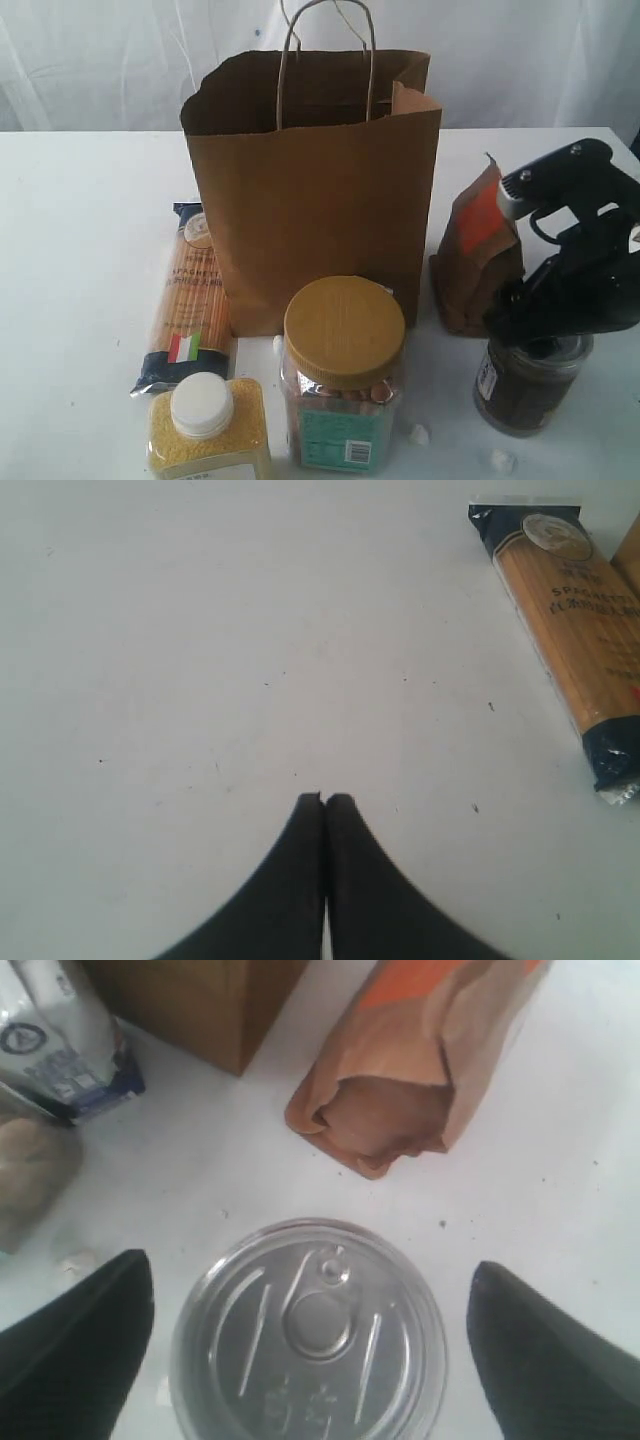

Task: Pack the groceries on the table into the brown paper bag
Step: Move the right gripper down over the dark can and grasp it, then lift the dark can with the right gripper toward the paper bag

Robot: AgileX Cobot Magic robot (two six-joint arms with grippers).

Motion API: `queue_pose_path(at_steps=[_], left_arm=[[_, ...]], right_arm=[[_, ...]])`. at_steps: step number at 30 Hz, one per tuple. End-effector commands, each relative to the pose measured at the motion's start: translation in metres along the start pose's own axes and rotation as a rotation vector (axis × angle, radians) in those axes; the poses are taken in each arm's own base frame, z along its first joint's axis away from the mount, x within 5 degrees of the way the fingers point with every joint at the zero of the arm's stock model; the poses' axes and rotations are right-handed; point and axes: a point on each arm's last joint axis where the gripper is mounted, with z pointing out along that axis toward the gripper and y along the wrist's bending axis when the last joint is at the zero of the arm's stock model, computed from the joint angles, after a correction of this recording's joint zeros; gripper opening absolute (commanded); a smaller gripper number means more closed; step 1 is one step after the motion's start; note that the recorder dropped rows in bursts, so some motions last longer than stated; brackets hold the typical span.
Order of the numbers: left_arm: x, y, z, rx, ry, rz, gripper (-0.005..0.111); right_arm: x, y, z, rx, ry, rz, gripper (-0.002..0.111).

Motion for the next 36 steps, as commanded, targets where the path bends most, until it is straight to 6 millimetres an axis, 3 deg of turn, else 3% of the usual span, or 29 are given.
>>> queue_pose_path(at_steps=[1,7,14,22,29,36], left_arm=[[0.002,0.0,0.001,0.004,0.001,0.002,0.0],[0.002,0.0,0.001,0.004,0.001,0.002,0.0],[0.002,0.0,0.001,0.004,0.001,0.002,0.0],[0.002,0.0,0.001,0.004,0.001,0.002,0.0],[0.002,0.0,0.001,0.004,0.001,0.002,0.0],[0.002,0.0,0.001,0.004,0.001,0.002,0.0]], right_arm=[[-0.001,-0.001,0.017,0.003,0.054,0.007,0.079],[0.001,-0.001,0.032,-0.006,0.115,0.031,0.079],[0.002,-0.001,0.032,-0.007,0.12,0.058,0.078],[0.004,-0.001,0.031,-0.011,0.141,0.063,0.067],[0.002,-0.001,0.031,-0.01,0.136,0.063,0.066],[-0.013,-0.002,-0.003,0.009,0.0,0.078,0.066]])
